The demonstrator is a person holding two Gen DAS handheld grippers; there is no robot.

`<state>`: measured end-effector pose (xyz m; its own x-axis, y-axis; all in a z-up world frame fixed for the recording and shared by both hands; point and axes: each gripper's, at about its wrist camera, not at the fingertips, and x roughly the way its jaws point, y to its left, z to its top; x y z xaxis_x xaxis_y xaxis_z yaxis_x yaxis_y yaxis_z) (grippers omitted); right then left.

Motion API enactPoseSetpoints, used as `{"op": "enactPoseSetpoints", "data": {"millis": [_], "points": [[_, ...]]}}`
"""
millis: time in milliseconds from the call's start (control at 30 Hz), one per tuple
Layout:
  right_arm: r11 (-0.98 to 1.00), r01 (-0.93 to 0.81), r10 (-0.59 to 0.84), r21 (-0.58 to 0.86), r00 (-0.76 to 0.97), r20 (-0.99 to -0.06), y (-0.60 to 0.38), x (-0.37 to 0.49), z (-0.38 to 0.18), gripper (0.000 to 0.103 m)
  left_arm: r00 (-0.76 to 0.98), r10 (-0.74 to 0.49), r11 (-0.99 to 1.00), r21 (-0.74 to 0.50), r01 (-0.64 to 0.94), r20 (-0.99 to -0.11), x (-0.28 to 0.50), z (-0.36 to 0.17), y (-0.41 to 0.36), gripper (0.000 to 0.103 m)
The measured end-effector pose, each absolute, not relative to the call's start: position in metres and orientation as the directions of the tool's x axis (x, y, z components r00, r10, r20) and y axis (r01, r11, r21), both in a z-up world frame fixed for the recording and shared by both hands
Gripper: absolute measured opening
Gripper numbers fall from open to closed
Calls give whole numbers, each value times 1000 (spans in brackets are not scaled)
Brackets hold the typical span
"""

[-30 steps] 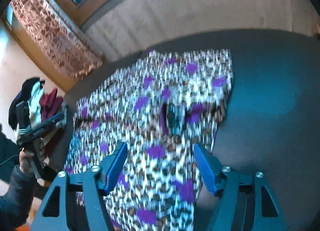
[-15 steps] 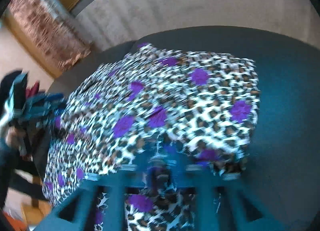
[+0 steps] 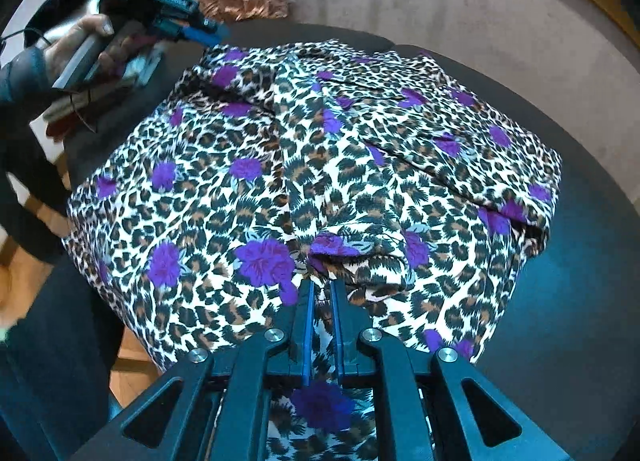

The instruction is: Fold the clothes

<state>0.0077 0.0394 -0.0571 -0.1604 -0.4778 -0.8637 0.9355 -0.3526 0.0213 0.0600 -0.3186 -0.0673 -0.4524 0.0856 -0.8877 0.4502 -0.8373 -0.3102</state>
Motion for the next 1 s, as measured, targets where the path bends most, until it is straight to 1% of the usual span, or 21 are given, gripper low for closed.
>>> {"op": "enactPoseSetpoints", "data": {"millis": [67, 100, 233, 267, 300, 367, 400, 500, 533, 567, 600, 633, 667, 700, 733, 800, 833, 867, 900, 933, 1000], "points": [[-364, 931, -486, 37, -156, -860, 43, 8, -58, 10, -416, 16, -886, -206, 415, -909, 48, -65, -304, 30], [-370, 928, -492, 48, -152, -857, 45, 7, -59, 11, -393, -34, -916, -128, 381, -919, 42, -66, -294, 31], [-397, 911, -519, 110, -124, -846, 44, 2, -64, 13, -356, -229, -972, 194, 132, -906, 27, -74, -244, 32], [-404, 906, -527, 127, -117, -842, 45, 1, -64, 14, -351, -261, -965, 256, 63, -899, 24, -78, -232, 32], [-414, 899, -533, 144, -111, -839, 46, 0, -63, 15, -344, -273, -958, 285, 15, -898, 23, -83, -227, 32], [-434, 885, -549, 170, -111, -828, 48, -3, -59, 23, -331, -279, -951, 307, -33, -901, 23, -91, -229, 32], [-448, 879, -562, 167, -131, -817, 51, -5, -54, 26, -335, -272, -951, 305, -49, -902, 25, -94, -227, 32], [-469, 870, -605, 154, -189, -774, 54, -8, -37, 33, -361, -219, -967, 251, -43, -906, 30, -92, -230, 29], [-473, 868, -618, 148, -208, -758, 54, -9, -31, 39, -366, -208, -971, 237, -36, -907, 32, -91, -231, 29], [-475, 869, -629, 139, -224, -745, 53, -10, -26, 49, -369, -211, -971, 238, -29, -905, 35, -91, -231, 29], [-474, 873, -629, 119, -241, -739, 48, -10, -24, 55, -373, -214, -971, 240, -24, -903, 37, -91, -231, 28], [-473, 875, -624, 100, -252, -739, 41, -12, -23, 65, -378, -216, -970, 242, -22, -900, 38, -91, -229, 26], [-467, 879, -625, 101, -247, -741, 35, -13, -24, 66, -383, -217, -970, 243, -20, -898, 41, -91, -227, 20], [-457, 882, -629, 110, -234, -741, 28, -14, -25, 66, -388, -217, -970, 242, -17, -896, 45, -90, -226, 10], [-454, 886, -618, 96, -236, -750, 21, -13, -29, 66, -395, -218, -971, 240, -8, -892, 50, -89, -224, 6], [-459, 888, -560, 15, -277, -781, 4, -10, -39, 65, -423, -207, -976, 216, 27, -882, 60, -87, -227, 5], [-459, 888, -529, -26, -297, -795, -5, -8, -45, 63, -443, -200, -979, 200, 48, -874, 66, -85, -229, 5], [-461, 886, -500, -52, -307, -810, -12, -8, -52, 42, -466, -192, -981, 181, 69, -864, 72, -82, -231, 5], [-465, 884, -478, -50, -299, -826, -15, -10, -58, 23, -489, -185, -983, 162, 90, -852, 78, -78, -232, 4], [-472, 881, -465, -37, -284, -839, -16, -13, -63, 6, -513, -177, -984, 143, 106, -840, 86, -73, -233, 4], [-484, 875, -481, -1, -267, -835, -11, -18, -55, 6, -557, -164, -986, 113, 125, -814, 100, -61, -234, 4]]}}
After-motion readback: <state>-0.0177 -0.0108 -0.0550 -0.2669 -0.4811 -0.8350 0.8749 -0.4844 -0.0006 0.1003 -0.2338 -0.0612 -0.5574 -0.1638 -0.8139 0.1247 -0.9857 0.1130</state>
